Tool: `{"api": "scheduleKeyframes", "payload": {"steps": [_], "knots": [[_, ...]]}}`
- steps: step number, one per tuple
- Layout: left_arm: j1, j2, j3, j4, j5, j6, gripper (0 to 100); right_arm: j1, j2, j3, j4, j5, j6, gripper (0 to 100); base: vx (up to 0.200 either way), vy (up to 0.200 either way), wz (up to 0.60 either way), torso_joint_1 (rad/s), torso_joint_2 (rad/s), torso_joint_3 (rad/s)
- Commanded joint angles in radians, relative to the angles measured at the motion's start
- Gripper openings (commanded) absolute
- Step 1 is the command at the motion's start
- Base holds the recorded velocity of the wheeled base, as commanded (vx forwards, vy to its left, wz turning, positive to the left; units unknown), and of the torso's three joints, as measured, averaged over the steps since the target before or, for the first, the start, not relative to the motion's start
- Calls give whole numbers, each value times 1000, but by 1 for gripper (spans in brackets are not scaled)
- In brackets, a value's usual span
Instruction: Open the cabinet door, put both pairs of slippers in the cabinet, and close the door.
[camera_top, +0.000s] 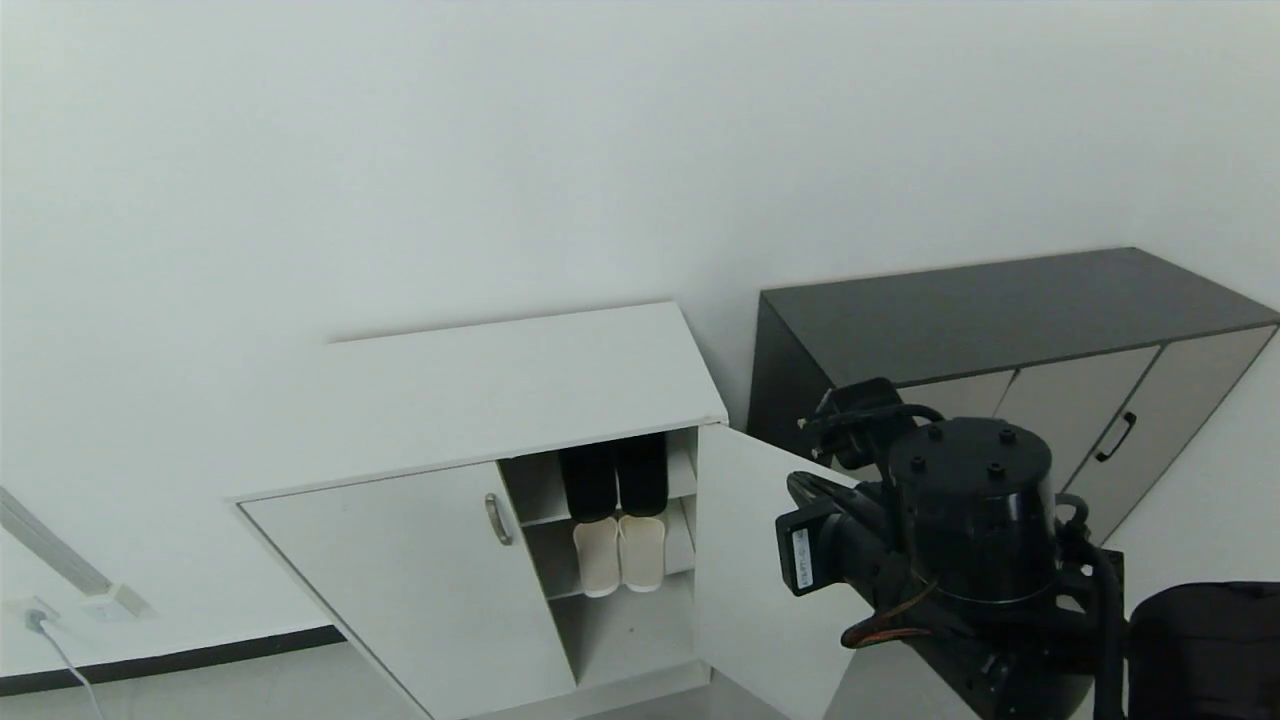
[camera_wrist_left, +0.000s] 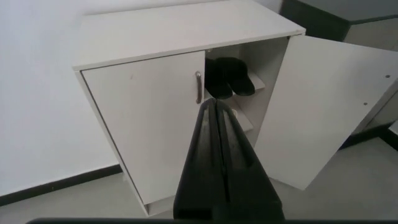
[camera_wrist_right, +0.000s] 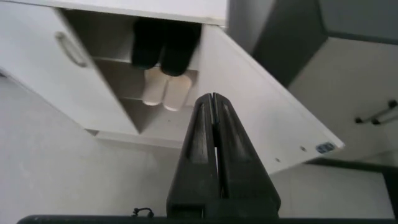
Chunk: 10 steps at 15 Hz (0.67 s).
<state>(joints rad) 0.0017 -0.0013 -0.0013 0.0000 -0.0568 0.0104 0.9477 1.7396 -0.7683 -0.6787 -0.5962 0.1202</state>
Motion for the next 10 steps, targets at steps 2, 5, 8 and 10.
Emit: {"api": "scheduleKeyframes", "payload": {"steps": [2, 5, 8, 10], "knots": [[0, 1, 0, 0, 0, 0, 0, 0, 1, 1, -1, 1, -1, 0, 0, 0, 0, 0, 0, 0], [0, 1, 0, 0, 0, 0, 0, 0, 1, 1, -1, -1, -1, 0, -67, 0, 0, 1, 2, 1], [0, 1, 0, 0, 0, -1, 0, 0, 0, 11, -2, -1, -13, 0, -200, 0, 0, 10, 5, -4], [0, 1, 0, 0, 0, -1, 0, 0, 3, 12, -15, -1, -14, 0, -200, 0, 0, -2, 0, 0]]}}
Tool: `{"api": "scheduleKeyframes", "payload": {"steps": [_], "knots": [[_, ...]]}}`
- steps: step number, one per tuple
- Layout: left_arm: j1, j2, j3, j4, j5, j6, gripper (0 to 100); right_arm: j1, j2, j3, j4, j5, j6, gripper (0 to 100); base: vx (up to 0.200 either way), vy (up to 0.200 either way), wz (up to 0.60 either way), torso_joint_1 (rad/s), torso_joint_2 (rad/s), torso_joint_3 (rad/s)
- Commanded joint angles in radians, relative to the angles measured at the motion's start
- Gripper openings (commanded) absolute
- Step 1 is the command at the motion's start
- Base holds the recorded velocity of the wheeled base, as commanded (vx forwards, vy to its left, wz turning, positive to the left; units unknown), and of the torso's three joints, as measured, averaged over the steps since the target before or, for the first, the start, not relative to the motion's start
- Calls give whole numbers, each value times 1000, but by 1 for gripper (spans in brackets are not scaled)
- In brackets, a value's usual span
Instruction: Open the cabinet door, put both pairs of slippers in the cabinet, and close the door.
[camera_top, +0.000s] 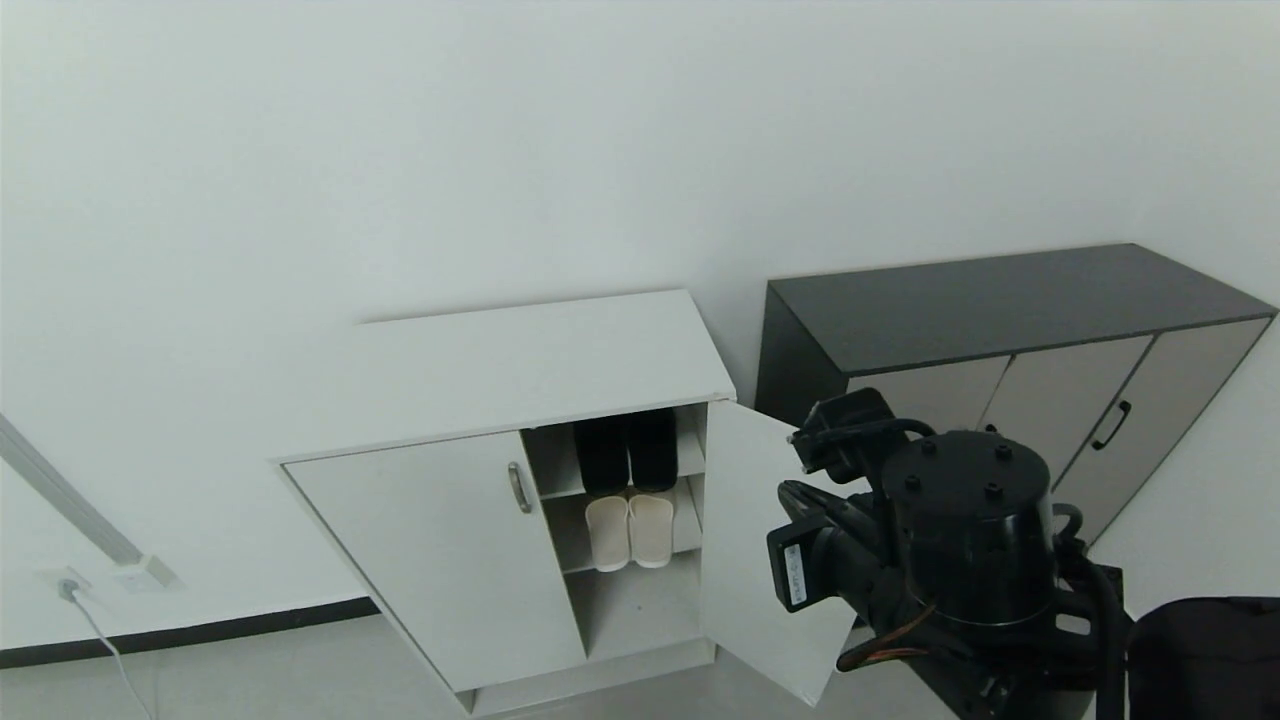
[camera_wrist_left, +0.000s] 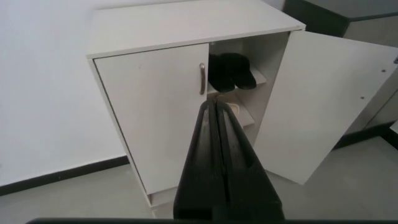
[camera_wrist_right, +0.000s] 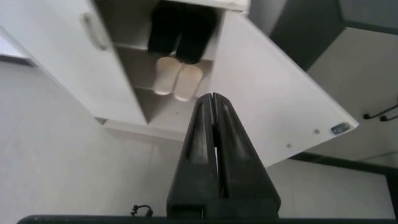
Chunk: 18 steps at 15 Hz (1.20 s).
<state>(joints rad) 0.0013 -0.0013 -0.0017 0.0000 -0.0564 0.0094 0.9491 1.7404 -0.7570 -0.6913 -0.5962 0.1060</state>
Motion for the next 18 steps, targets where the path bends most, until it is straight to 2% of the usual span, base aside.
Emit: {"api": "scheduleKeyframes", "payload": {"steps": [1, 4, 7, 10, 11, 15, 18], "knots": [[0, 1, 0, 0, 0, 0, 0, -1, 2, 1, -8, -1, -6, 0, -200, 0, 0, -12, -2, 2], [0, 1, 0, 0, 0, 0, 0, -27, 31, -5, -28, -1, -20, 0, -67, 0, 0, 1, 2, 1], [0, 1, 0, 0, 0, 0, 0, -122, 67, -56, -71, 15, -45, 0, 0, 0, 0, 0, 0, 0], [0, 1, 0, 0, 0, 0, 0, -251, 134, -199, -47, 139, -46, 0, 0, 0, 0, 0, 0, 0], [0, 1, 0, 0, 0, 0, 0, -300, 168, -285, 13, 177, -46, 0, 0, 0, 0, 0, 0, 0], [0, 1, 0, 0, 0, 0, 0, -411, 289, -532, 161, 188, -38, 0, 0, 0, 0, 0, 0, 0], [0, 1, 0, 0, 0, 0, 0, -457, 353, -614, 194, 233, -37, 0, 0, 0, 0, 0, 0, 0]]}}
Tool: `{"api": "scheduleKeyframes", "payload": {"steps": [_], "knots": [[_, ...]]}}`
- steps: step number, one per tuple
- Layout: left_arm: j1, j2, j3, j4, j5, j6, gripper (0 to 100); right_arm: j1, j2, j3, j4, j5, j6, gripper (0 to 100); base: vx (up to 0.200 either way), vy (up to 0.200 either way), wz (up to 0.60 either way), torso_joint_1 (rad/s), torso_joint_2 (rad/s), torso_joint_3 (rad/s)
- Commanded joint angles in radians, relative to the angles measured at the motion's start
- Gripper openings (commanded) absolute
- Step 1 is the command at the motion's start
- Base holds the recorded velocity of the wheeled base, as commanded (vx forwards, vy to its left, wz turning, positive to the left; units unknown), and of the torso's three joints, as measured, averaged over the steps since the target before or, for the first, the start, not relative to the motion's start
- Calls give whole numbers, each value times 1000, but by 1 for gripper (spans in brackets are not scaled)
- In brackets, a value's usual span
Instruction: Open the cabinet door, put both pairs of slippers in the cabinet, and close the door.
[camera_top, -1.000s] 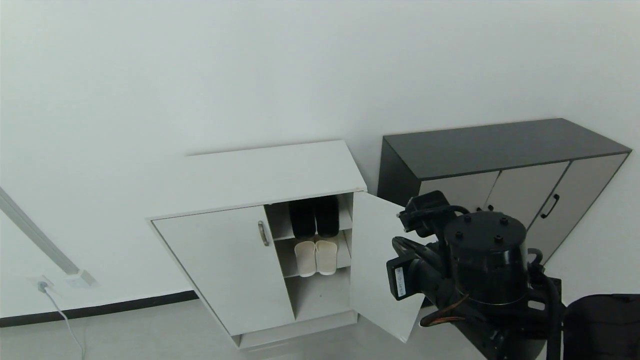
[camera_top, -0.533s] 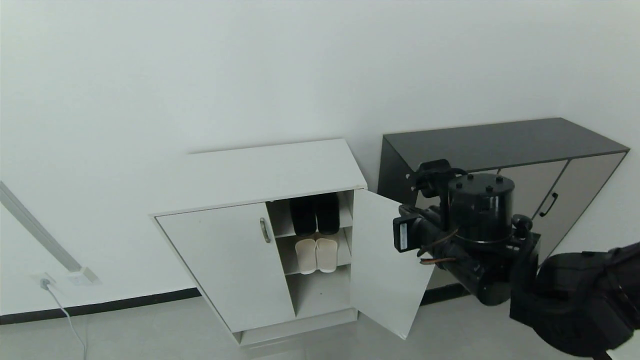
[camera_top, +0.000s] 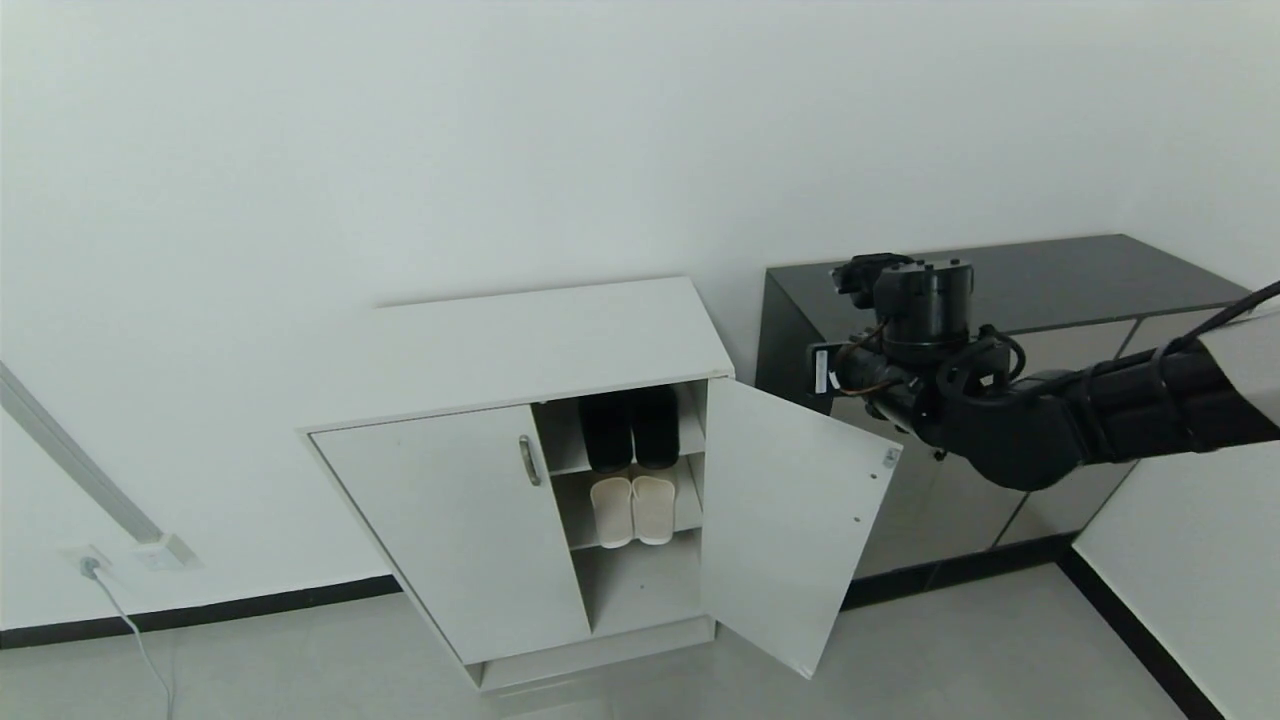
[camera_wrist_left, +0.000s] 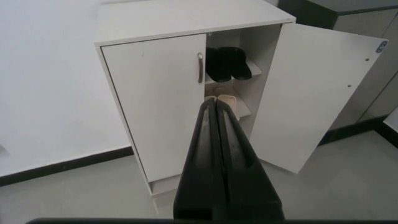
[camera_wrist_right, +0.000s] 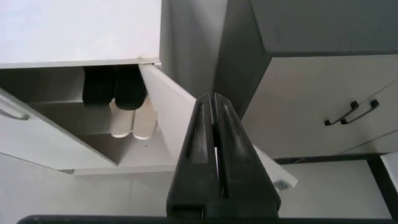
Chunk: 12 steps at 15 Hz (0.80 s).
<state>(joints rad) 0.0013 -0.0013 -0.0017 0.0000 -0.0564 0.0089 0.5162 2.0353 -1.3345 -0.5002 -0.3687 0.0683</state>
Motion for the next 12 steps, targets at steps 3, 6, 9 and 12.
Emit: {"api": "scheduleKeyframes", "payload": {"steps": [3, 6, 9, 12], "knots": [[0, 1, 0, 0, 0, 0, 0, -79, 143, -97, 3, 42, 1, 0, 0, 0, 0, 0, 0, 0], [0, 1, 0, 0, 0, 0, 0, -107, 194, -101, 6, 63, 8, 0, 0, 0, 0, 0, 0, 0], [0, 1, 0, 0, 0, 0, 0, -111, 235, -103, 6, 74, 22, 0, 0, 0, 0, 0, 0, 0], [0, 1, 0, 0, 1, 0, 0, -111, 263, -118, 6, 74, 22, 0, 0, 0, 0, 0, 0, 0]]}}
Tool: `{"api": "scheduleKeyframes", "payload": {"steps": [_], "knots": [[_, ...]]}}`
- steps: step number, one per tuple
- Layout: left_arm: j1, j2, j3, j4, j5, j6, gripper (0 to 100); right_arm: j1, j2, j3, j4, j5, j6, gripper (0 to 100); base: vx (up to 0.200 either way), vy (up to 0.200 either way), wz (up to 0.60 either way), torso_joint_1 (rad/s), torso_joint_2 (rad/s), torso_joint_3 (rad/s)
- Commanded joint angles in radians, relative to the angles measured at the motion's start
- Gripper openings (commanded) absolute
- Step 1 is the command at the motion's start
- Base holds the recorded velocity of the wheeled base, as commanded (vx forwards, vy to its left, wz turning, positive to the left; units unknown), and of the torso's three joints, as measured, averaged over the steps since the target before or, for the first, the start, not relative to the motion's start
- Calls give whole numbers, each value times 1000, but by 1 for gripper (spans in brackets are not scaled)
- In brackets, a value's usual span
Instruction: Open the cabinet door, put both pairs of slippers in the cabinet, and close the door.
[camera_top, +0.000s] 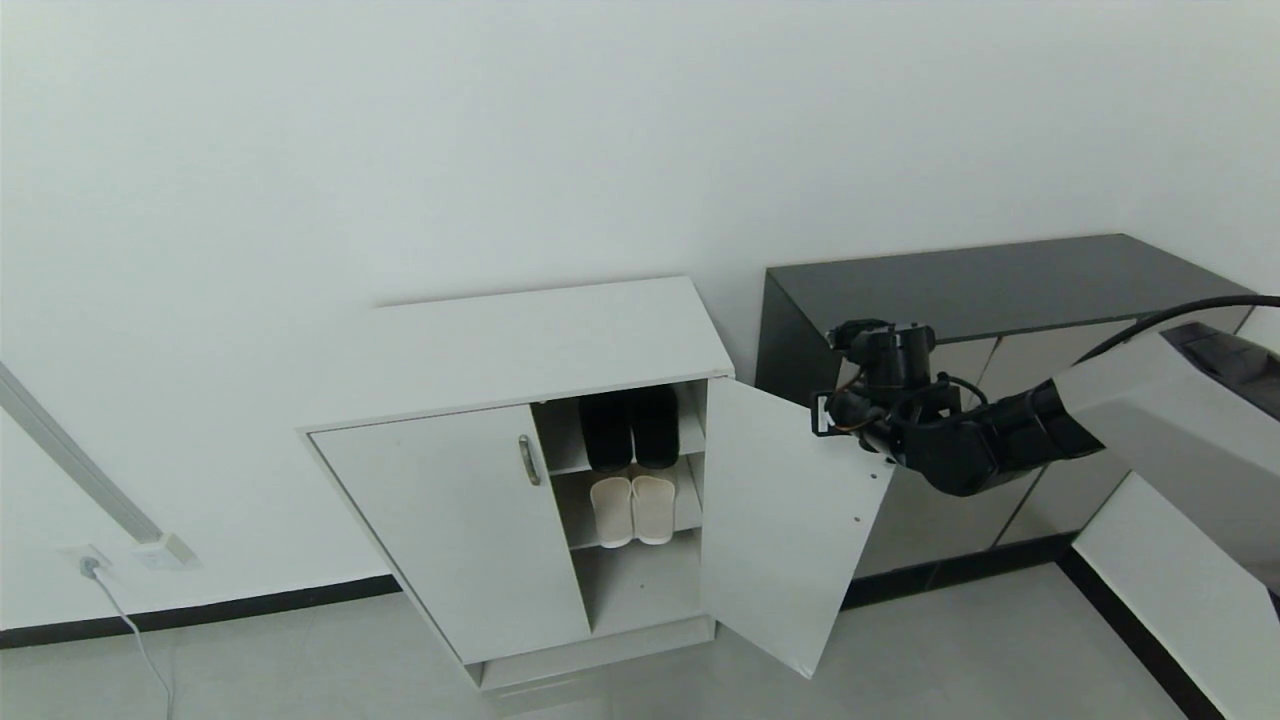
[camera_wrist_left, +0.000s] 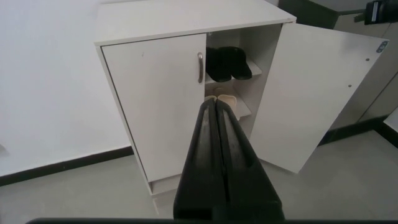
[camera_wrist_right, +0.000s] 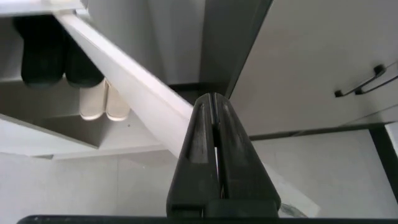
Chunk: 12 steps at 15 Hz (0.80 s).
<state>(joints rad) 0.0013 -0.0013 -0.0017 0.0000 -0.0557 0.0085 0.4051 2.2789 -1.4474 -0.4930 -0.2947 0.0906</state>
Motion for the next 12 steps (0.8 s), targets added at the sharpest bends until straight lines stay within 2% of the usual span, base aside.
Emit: {"api": "scheduleKeyframes", "payload": {"steps": [1, 12], "knots": [[0, 1, 0, 0, 1, -1, 0, 0, 30, -10, -1, 0, 0, 0, 0, 0, 0, 0, 0, 0], [0, 1, 0, 0, 2, -5, 0, 6, 37, 1, 13, -1, 0, 0, 0, 0, 0, 0, 0, 0]]}}
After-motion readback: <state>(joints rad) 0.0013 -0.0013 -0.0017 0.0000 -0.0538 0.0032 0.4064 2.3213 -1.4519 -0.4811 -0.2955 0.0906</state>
